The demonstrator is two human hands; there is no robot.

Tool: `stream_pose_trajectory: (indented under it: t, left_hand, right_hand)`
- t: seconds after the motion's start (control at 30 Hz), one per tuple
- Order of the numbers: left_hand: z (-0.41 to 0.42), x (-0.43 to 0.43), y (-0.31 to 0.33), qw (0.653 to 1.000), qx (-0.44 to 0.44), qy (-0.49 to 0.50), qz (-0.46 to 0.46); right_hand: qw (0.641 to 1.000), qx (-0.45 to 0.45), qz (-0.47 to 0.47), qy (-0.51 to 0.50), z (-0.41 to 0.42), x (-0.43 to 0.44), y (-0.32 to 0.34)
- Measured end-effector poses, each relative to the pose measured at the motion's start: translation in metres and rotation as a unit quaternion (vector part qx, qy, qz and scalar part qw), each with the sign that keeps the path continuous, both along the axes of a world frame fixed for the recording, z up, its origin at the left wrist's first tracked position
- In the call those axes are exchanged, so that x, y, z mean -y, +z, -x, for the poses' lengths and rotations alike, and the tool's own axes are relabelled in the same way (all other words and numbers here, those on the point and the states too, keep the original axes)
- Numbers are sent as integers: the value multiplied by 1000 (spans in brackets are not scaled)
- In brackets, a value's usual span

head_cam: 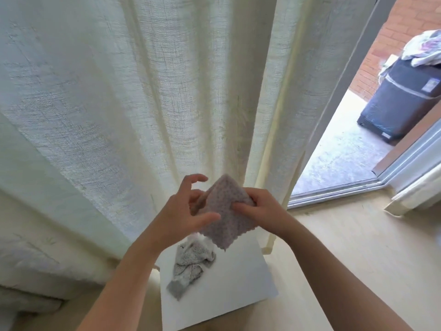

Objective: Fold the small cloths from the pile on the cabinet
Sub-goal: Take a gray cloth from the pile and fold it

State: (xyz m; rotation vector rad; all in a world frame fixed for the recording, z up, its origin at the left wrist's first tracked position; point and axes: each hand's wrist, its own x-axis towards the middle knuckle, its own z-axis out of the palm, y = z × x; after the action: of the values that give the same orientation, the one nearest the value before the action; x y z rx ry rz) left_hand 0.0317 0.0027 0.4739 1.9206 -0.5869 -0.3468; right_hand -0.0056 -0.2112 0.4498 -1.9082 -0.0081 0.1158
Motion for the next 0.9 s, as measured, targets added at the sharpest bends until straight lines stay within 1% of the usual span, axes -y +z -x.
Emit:
stream_pose_trajectory:
  t: [0.03, 0.1, 0.17, 0.23, 0.33, 0.4, 0.53, 0.63, 0.73, 0.83, 0.9]
  left_hand:
    - [7, 5, -4, 1000, 8, 1, -5]
    - [18, 20, -12, 997, 71, 10, -35]
    - [23, 41, -17, 991, 124, 18, -48]
    - [25, 65, -19, 989, 140, 26, -49]
    - [34, 109, -19, 985, 162, 21, -55]
    - [44, 141, -17, 978, 199, 8, -64]
    - [59, 201, -13, 961, 270, -21, -66]
    - [68, 244, -7, 957, 280, -44, -60]
    - [71, 290, -2, 952, 292, -69, -51]
    - [65, 342, -1, 941, 317, -107, -50]
    - [59, 380, -1, 923, 353, -142, -61]
  right_hand:
    - [999, -17, -44, -19, 5, 9, -1]
    - [994, -40, -89, -50, 14, 29, -3]
    - [992, -52, -97, -62, 23, 54, -6]
    - [993, -57, -88, -53, 35, 84, -7]
    - [996, -35, -86, -17, 52, 132, -6]
    - [999, -2, -49, -3, 65, 164, -2]
    - [992, 68, 93, 55, 89, 227, 8]
    - [977, 112, 166, 70, 102, 276, 12]
    - [964, 162, 196, 79, 113, 322, 17]
    - [955, 165, 232, 79, 120, 367, 12]
    - [954, 142, 256, 65, 122, 403, 4]
